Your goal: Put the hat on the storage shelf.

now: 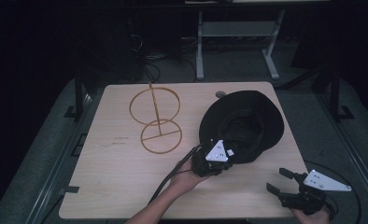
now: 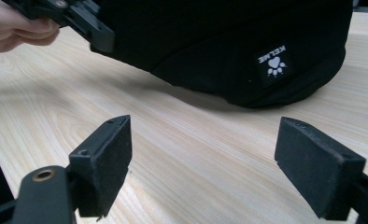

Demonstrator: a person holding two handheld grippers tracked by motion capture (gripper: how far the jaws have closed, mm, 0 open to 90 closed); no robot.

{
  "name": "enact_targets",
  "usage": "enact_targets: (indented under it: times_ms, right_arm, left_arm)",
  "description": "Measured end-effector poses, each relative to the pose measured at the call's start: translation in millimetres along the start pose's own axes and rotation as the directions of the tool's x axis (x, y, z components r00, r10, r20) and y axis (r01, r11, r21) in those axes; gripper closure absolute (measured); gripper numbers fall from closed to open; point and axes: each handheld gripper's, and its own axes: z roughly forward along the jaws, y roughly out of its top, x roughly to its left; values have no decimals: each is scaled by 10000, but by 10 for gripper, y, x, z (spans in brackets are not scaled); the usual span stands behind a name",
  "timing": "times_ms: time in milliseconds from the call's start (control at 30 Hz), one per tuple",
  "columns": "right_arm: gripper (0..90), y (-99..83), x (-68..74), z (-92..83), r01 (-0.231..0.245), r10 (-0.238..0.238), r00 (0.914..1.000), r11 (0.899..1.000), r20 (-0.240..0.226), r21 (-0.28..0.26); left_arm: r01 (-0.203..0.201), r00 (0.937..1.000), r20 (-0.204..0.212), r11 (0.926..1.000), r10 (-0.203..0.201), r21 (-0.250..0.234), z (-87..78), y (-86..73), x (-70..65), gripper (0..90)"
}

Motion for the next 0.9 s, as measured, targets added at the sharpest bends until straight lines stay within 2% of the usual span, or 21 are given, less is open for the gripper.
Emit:
enact_targets:
  times_ms: [167,267,367,400,533,800,900]
  right_arm:
    - [185,17,5,6,110,-110,9999,9999,43,-88]
    - [186,40,8,16,174,-177,9998,9994,-91,-299]
    - [184,62,12,33,295,-297,9995,9991,-55,-306]
    - [182,86,14,63,411,-414,9991,9988,-97,-271]
    - [176,141,49,131,573,-576,9982,9982,-149,-192]
    - [163,205,147,225,999,-1000,9950,9947,-25,-235]
    - [162,222,159,249,1121,-1119,9937,9932,102,-321]
  left_arm:
    - [245,9996,173,9992,-239,-327,-129,16,6,856]
    - [451,9982,416,9975,-429,-538,-246,16,17,857]
    - [487,9978,483,9969,-457,-621,-302,24,19,857]
    - [626,9965,610,9946,-576,-823,-368,44,29,857]
    - [755,9946,788,9917,-675,-1041,-463,102,46,857]
    - [873,9914,1082,9875,-733,-1311,-560,216,45,858]
    - [1060,9881,1260,9839,-880,-1441,-577,258,58,857]
